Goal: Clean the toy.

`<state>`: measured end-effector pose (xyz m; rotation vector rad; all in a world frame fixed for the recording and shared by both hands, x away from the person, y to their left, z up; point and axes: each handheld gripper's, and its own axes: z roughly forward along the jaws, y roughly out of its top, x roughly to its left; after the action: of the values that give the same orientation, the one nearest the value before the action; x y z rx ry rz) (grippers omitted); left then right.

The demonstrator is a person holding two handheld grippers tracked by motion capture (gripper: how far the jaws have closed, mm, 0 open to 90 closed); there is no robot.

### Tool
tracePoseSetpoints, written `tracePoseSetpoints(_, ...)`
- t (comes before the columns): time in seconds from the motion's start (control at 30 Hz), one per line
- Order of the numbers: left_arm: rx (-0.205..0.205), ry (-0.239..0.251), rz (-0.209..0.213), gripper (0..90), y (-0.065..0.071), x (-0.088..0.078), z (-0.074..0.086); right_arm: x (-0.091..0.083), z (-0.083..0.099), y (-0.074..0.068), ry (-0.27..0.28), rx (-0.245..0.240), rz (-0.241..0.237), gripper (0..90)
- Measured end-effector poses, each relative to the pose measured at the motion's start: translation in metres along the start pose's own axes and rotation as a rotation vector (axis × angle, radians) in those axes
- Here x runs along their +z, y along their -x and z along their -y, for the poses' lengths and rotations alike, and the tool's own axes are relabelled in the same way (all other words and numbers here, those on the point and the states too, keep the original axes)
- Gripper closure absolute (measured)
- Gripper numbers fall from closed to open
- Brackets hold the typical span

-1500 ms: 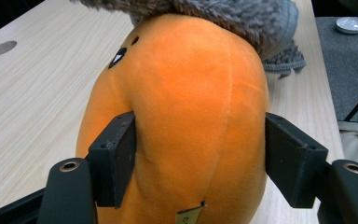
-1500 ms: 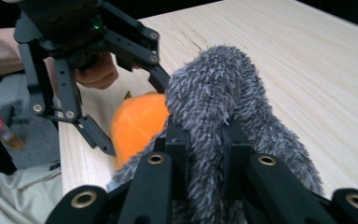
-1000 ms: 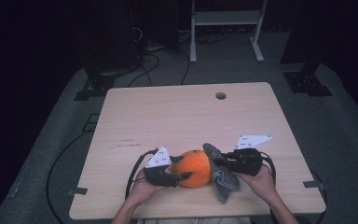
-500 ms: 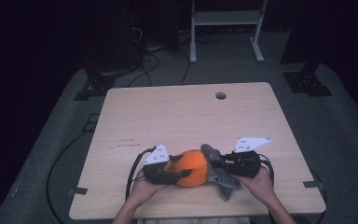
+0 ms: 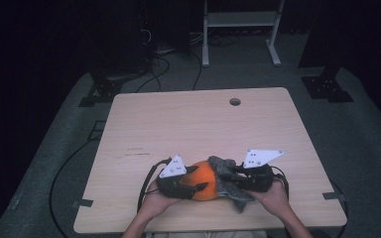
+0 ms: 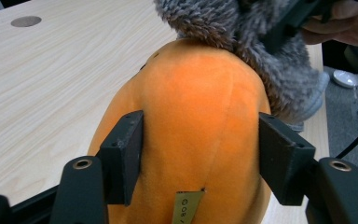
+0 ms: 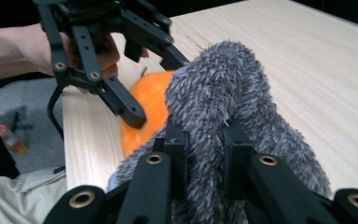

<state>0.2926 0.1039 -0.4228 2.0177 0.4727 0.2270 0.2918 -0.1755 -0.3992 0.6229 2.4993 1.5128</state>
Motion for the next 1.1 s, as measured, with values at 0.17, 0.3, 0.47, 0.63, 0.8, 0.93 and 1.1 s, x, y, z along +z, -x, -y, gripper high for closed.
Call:
tracePoseSetpoints(0.17, -0.012, 0.007, 0.007, 38.5, -0.002, 0.001, 0.001, -0.004, 0.01, 0.012, -0.046, 0.045, 0.032, 75.8)
tracePoseSetpoints(0.3, -0.018, 0.005, 0.011, 38.2, -0.002, 0.004, 0.0, -0.008, -0.005, -0.002, 0.026, -0.002, -0.001, 75.8)
tracePoseSetpoints(0.47, -0.014, 0.001, 0.002, 38.0, -0.001, 0.004, 0.001, 0.002, 0.003, 0.002, -0.035, -0.016, 0.024, 76.0)
tracePoseSetpoints(0.63, -0.018, 0.011, -0.006, 37.9, -0.001, 0.007, 0.0, -0.007, -0.003, -0.006, -0.021, -0.032, 0.046, 75.9)
tracePoseSetpoints(0.8, -0.006, 0.007, -0.014, 37.2, 0.0, 0.007, 0.0, 0.001, 0.002, -0.002, -0.057, -0.035, 0.044, 76.0)
tracePoseSetpoints(0.93, -0.001, 0.01, -0.01, 36.3, 0.0, 0.01, -0.001, -0.006, 0.001, -0.002, -0.055, -0.033, 0.08, 75.9)
tracePoseSetpoints(1.1, 0.031, 0.021, 0.035, 18.5, 0.003, 0.008, -0.003, 0.002, -0.004, -0.008, -0.064, -0.077, 0.06, 75.8)
